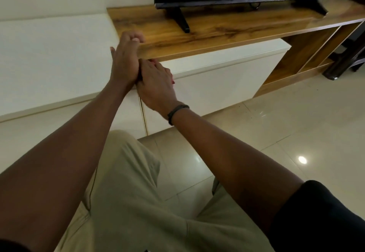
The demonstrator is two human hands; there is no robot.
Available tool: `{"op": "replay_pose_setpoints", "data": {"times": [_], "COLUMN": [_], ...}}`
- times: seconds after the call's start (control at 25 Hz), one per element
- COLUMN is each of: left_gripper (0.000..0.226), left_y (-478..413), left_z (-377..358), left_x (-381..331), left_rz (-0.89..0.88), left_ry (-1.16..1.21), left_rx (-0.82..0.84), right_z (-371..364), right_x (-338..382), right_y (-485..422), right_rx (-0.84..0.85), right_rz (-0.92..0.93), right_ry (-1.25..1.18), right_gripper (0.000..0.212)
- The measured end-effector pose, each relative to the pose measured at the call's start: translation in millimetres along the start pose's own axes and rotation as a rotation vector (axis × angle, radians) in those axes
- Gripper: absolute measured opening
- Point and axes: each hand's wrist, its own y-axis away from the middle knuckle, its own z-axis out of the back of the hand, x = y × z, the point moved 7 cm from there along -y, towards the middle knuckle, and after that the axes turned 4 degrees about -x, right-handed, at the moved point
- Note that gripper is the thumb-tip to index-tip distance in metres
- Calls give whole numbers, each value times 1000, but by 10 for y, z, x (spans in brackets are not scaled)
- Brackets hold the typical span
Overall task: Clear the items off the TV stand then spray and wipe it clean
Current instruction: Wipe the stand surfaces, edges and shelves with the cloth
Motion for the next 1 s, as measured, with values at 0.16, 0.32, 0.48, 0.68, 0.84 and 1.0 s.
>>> {"op": "replay_pose_setpoints", "data": {"times": [0.16,0.32,0.48,0.68,0.84,1.0], "left_gripper": [24,32,33,41,47,44], "left_y": [-8,-2,-38,-6,-40,91], "left_z": [330,207,165,98,216,-37], "left_x": [162,130,142,72,150,13], "left_rz": [136,118,82,-48,-4,-179], "left_ry": [356,250,98,-79,40,-464], "left_rx": [-203,-125,-101,-121,-200,-122], "right_z": [398,756,818,-163,-47,896], "right_x": [-246,-736,-595,-263,-481,-1712], "right_y": [-297,-363,-438,-418,-509,-606], "right_rx": [12,-158,-304,192,162,73], "right_rz": [-477,-614,-156,41,28,-290], "right_ry": [-1088,-439,61,486,517,517], "right_gripper": [25,37,45,55,53,55]}}
